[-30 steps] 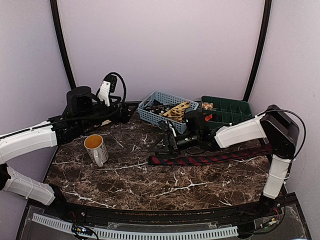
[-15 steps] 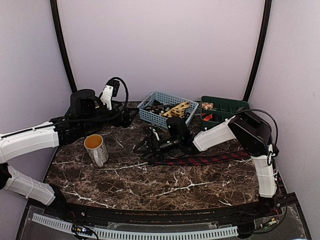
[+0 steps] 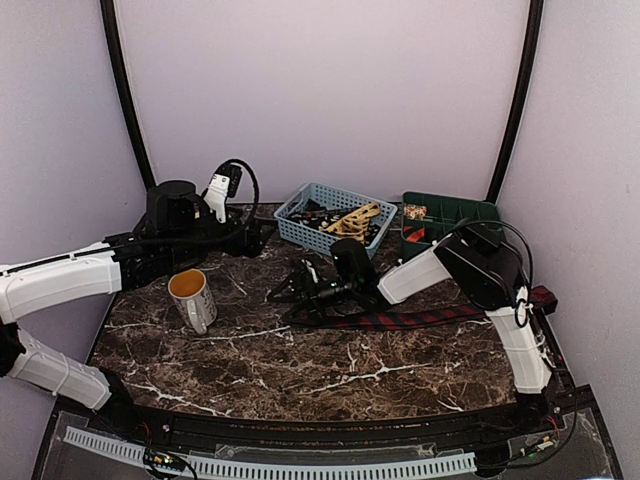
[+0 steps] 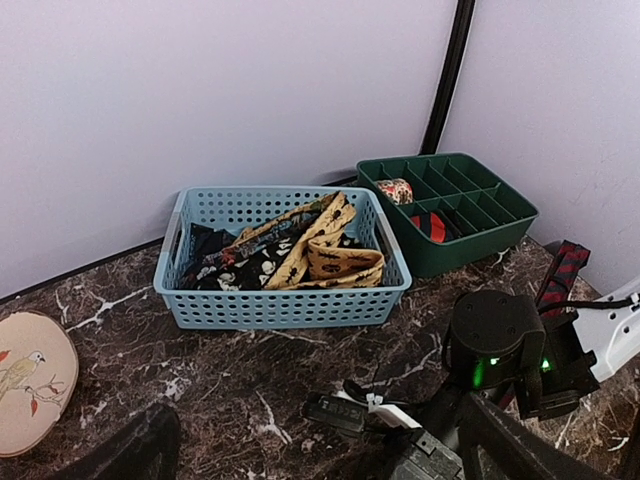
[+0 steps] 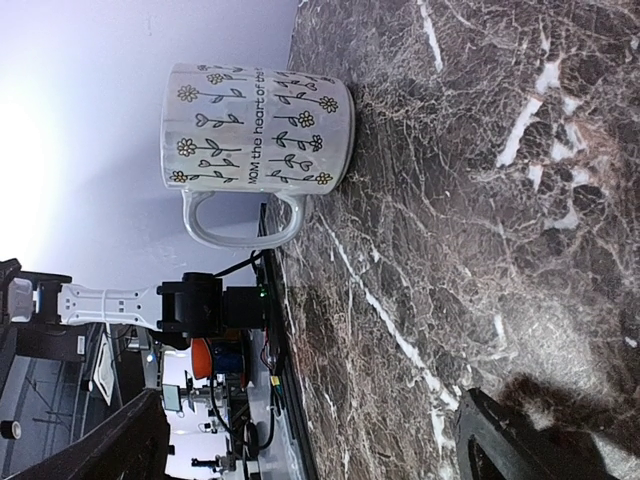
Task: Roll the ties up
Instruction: Smooth out the tie at the center of the board, then roll the tie at the center of the board.
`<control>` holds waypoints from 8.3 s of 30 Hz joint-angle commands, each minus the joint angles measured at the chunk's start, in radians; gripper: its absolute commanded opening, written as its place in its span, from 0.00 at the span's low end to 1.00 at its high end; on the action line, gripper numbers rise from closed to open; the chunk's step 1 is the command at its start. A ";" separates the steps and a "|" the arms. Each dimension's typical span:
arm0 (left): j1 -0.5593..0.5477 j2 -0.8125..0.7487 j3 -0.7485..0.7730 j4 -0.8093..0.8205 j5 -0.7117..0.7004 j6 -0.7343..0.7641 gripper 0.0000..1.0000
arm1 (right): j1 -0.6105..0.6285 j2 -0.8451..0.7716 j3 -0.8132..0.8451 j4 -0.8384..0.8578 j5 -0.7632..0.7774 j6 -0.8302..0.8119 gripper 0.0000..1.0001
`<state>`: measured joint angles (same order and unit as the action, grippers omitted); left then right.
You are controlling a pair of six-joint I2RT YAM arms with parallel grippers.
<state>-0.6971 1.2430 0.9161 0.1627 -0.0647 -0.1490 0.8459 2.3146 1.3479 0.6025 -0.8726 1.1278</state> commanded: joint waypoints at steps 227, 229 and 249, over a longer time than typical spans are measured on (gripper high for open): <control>-0.134 0.758 0.148 0.138 0.398 0.599 0.58 | -0.235 -0.387 -0.410 -0.451 0.178 -0.438 0.16; -0.143 0.758 0.142 0.145 0.383 0.595 0.49 | -0.234 -0.403 -0.410 -0.440 0.177 -0.431 0.17; -0.150 0.744 0.131 0.125 0.332 0.563 0.37 | -0.195 -0.401 -0.310 -0.566 0.187 -0.408 0.50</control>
<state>-0.8429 2.0029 1.0439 0.3061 0.2893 0.4221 0.6273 1.8671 0.9955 0.0952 -0.7090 0.7414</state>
